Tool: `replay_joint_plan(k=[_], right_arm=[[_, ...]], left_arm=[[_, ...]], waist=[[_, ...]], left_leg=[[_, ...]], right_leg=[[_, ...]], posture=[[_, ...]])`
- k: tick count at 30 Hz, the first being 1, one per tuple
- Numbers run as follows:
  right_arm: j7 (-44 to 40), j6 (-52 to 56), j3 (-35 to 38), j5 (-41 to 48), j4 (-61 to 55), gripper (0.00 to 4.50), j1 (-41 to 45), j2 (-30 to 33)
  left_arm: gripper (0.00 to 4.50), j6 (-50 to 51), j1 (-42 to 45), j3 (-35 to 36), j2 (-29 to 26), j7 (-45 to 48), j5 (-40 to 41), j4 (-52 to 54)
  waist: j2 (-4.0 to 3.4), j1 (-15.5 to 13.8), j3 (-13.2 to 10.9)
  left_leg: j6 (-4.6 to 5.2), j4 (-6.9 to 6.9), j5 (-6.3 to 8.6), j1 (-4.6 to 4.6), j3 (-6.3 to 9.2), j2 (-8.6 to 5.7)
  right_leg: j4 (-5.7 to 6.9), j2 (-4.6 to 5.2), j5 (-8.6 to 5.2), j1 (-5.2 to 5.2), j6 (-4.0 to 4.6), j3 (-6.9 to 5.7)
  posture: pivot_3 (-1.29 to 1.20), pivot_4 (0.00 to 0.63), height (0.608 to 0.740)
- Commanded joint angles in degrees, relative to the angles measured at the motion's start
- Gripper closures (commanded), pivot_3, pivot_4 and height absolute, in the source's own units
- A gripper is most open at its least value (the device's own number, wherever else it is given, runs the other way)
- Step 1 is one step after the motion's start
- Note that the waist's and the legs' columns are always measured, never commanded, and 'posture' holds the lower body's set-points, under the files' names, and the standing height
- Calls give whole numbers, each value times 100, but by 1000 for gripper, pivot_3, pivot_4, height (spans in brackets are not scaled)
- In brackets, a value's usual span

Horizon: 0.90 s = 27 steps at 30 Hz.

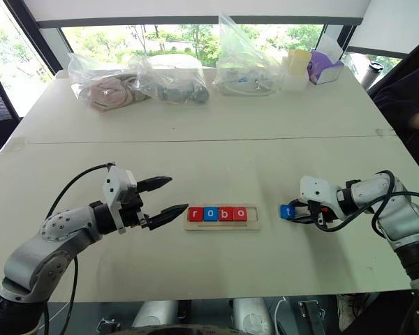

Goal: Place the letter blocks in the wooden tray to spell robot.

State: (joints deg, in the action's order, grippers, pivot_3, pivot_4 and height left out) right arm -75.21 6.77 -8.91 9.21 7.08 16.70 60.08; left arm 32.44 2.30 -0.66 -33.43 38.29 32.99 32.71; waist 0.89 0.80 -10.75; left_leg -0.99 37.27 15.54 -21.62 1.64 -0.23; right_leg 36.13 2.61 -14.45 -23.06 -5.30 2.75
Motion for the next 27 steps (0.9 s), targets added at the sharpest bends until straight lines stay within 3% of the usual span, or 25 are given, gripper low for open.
replay_joint_plan(k=[1,9,27], right_arm=[[83,175,100,65,-516,3386,-84,-109],[109,1098,110,424,-1744,3386,-53,-257],[208,1115,-441,-97,-1439,3386,437,-717]], left_arm=[[0,-5,-9,114,-19,-31,52,217],[0,-23,8,47,8,-34,42,204],[0,14,-102,46,46,-186,71,332]], waist=[[-1,4,0],[-4,-13,-3],[-4,-18,-3]], left_leg=[[0,-1,0,0,0,0],[0,-3,0,-2,0,0],[0,-3,0,-6,-1,-3]], right_leg=[[0,0,0,0,0,0],[0,1,0,-3,-1,1],[-2,4,0,-6,0,1]], posture=[[0,150,740],[0,150,740],[0,150,740]])
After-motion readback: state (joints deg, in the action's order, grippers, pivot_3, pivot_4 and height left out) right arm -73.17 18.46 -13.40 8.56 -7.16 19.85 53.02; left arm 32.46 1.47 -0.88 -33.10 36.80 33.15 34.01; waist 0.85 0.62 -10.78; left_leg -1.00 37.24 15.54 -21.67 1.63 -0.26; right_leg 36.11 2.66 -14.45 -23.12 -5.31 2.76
